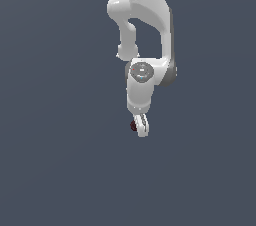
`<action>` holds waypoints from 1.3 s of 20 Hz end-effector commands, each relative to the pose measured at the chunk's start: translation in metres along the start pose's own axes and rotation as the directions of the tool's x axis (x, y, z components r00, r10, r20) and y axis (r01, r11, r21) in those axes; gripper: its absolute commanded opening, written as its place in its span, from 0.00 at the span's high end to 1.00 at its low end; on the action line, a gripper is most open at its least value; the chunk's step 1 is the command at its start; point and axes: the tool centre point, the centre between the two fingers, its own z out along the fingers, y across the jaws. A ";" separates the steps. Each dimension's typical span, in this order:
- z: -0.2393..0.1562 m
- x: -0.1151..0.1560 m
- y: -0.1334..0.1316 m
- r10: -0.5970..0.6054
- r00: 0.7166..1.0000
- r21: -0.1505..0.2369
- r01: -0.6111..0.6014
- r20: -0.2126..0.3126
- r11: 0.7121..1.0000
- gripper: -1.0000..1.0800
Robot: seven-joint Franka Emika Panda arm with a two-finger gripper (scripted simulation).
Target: Pick up the object and move it to a goal position.
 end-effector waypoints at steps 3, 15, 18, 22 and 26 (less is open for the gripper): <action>0.000 0.000 0.000 0.007 1.000 0.000 -0.007 0.000 1.000 0.04; 0.044 0.000 0.001 0.012 1.000 0.000 -0.012 -0.001 1.000 0.04; 0.050 0.000 0.001 0.012 1.000 0.000 -0.012 -0.001 1.000 0.04; 0.051 0.000 0.000 0.012 1.000 0.000 -0.012 -0.001 1.000 1.00; 0.051 0.000 0.000 0.012 1.000 0.000 -0.012 -0.001 1.000 1.00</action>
